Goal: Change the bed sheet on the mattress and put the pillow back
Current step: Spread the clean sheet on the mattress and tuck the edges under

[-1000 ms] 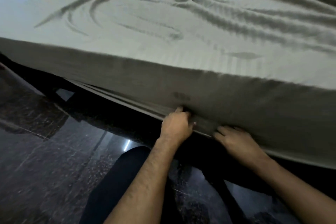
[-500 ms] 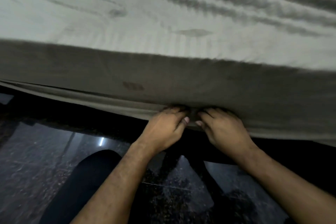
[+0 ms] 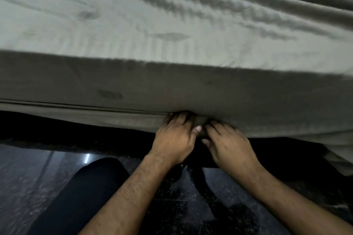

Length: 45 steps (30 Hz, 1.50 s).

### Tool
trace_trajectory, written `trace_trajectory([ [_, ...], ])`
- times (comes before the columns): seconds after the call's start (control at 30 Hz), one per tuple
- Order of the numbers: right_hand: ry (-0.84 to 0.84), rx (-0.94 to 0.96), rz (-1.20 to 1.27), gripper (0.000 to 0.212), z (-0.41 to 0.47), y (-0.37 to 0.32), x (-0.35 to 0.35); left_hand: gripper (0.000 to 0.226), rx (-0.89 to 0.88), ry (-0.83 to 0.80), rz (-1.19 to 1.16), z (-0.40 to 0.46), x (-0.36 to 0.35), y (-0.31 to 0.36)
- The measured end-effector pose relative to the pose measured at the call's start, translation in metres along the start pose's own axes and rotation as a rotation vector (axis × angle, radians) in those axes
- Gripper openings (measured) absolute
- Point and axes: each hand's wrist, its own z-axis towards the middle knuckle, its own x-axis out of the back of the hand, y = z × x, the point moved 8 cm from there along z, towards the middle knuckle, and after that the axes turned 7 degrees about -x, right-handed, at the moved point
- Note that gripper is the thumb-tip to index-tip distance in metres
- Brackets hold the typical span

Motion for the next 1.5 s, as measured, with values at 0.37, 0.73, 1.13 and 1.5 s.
trace_trajectory([
  [0.37,0.021,-0.17,0.12,0.049,0.012,0.008,-0.006,0.049,-0.009,0.153,0.026,0.0,0.01,0.008],
  [0.73,-0.09,-0.192,0.085,0.039,0.034,0.022,-0.007,0.037,0.015,0.11,0.047,0.026,-0.011,0.024],
  [1.13,0.122,-0.251,-0.067,0.018,0.002,0.09,0.03,0.042,-0.083,0.17,0.178,0.053,-0.009,0.014],
  [1.5,0.036,-0.348,0.2,0.026,0.009,0.13,0.015,0.034,-0.509,0.0,-0.233,0.035,0.011,0.069],
])
